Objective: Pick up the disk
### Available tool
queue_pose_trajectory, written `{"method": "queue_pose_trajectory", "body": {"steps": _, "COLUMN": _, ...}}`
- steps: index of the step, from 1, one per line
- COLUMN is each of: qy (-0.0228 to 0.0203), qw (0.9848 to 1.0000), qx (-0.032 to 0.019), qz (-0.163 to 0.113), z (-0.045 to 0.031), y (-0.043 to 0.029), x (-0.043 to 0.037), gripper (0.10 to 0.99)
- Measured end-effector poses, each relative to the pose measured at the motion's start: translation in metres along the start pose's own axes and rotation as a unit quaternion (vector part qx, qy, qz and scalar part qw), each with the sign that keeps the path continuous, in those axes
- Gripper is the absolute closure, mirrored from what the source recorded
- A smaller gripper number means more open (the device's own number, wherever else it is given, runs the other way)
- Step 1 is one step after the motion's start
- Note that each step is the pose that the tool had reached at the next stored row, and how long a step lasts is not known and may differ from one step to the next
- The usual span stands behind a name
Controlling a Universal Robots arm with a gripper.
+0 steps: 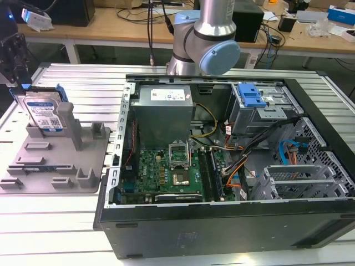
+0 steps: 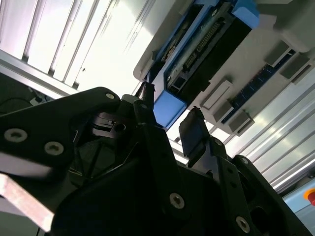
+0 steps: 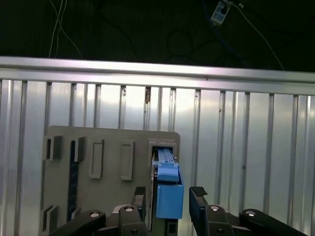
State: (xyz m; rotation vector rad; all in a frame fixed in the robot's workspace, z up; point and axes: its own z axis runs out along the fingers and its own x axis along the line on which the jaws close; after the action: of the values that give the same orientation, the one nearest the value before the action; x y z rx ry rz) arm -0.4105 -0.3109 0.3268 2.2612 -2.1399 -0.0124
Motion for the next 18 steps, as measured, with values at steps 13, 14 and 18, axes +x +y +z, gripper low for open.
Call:
{"method": "queue_pose_trajectory", "body": {"steps": 13, "qy": 0.0001, "qw": 1.0000, "qx": 0.0000, "qz": -0.004, "z": 0.0117, "y": -0.0003, "x": -0.0002, "gripper": 0.604}}
{"method": "queue_pose_trajectory", "body": {"steps": 14, "qy": 0.0002, "qw": 1.0000, "qx": 0.0000, "qz": -0.005, "z": 0.0129, "y": -0.0003, "x": -0.0002, "gripper": 0.604}}
{"method": "queue_pose_trajectory", "body": {"steps": 18, "qy": 0.0002, "qw": 1.0000, "qx": 0.0000, "qz": -0.005, "z": 0.0170, "y": -0.0004, "x": -0.0002, "gripper": 0.604}}
